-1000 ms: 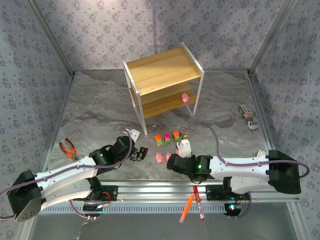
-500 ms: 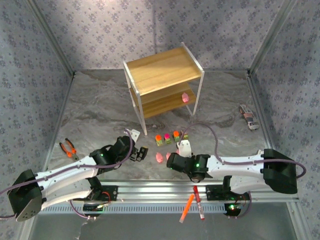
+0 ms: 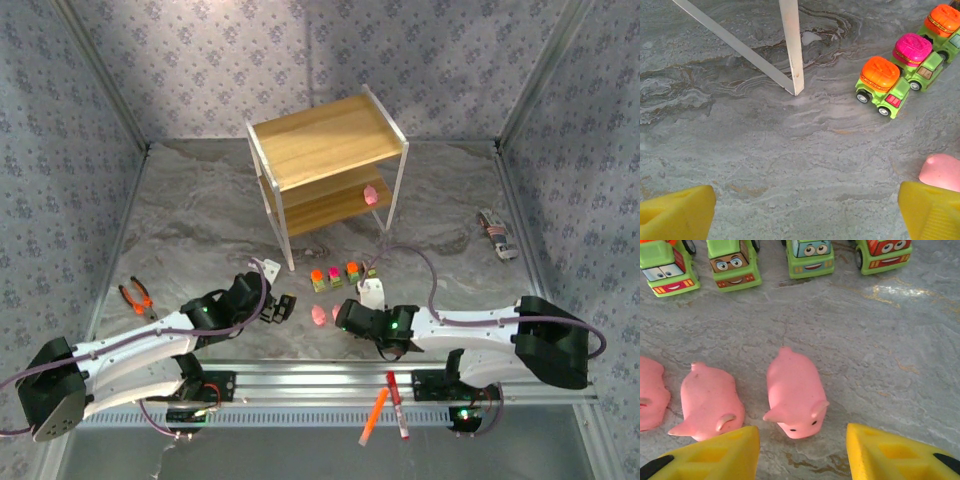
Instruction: Place and organize the plastic toys onto the shelf
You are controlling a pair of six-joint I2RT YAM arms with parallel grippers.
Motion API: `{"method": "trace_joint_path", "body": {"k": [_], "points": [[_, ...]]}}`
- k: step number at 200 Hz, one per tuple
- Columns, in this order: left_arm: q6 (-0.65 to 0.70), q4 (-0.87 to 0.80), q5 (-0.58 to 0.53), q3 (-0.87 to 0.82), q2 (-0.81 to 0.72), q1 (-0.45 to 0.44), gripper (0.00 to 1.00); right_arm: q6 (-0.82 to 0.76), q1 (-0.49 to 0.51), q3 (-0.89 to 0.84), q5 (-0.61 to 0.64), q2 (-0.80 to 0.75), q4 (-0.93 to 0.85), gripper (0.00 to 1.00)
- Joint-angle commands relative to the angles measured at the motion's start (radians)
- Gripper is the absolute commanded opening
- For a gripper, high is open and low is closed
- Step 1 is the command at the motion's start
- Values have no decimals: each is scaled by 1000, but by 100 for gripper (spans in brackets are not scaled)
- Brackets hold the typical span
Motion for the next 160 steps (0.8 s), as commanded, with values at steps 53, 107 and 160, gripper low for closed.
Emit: {"method": "trace_joint_path", "body": {"k": [53, 107, 160], "points": [[14, 4, -3, 38, 12, -6, 94, -28, -31, -23, -17, 19, 27, 51], [14, 6, -3, 42, 23, -6, 94, -66, -59, -27, -41, 32, 64, 50], [14, 4, -6, 42, 24, -6, 94, -87, -74, -21, -53, 49, 84, 50]]}}
